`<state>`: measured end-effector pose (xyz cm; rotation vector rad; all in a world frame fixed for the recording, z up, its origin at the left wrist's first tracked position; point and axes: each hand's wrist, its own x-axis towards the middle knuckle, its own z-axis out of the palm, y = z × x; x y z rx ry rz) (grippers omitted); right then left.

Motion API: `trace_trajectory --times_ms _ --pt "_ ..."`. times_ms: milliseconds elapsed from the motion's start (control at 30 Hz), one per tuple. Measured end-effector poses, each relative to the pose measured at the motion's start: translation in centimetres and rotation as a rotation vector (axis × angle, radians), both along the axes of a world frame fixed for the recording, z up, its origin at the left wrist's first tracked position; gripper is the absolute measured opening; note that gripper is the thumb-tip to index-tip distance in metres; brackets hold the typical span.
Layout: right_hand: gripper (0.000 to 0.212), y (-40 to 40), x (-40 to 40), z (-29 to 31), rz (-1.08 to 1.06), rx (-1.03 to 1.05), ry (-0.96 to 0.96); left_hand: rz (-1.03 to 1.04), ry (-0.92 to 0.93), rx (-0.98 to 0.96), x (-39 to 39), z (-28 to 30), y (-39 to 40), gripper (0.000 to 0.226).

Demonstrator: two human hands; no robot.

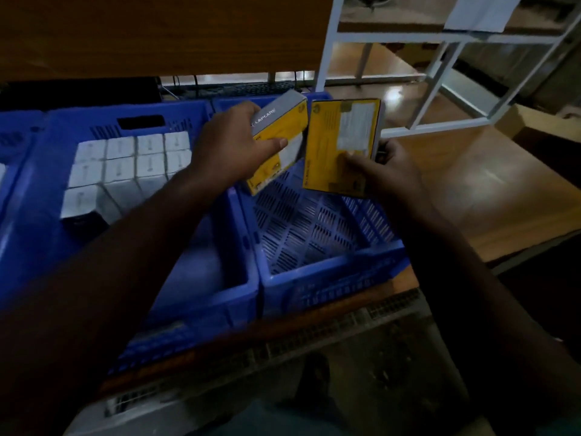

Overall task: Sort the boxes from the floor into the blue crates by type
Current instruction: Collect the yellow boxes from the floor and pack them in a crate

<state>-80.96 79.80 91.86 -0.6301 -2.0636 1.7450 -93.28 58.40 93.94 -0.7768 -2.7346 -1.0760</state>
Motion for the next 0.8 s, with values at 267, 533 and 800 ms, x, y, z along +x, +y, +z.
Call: trace_trajectory --times_ms 267,533,800 --pt "0.051 10.0 -6.5 0.7 0.200 0.590 -0.178 0.101 -0.093 -0.370 -4.1 -0.5 7.4 0.047" --pt "0.033 8.9 -14.4 -1.3 0.591 1.223 -0.400 0.200 -0.153 -0.772 -8.0 -6.0 10.3 0.043" --pt "0.030 10.5 -17.6 1.5 0.646 1.168 -0.459 0.251 -0.006 -0.715 -12.1 -6.4 10.3 0.039"
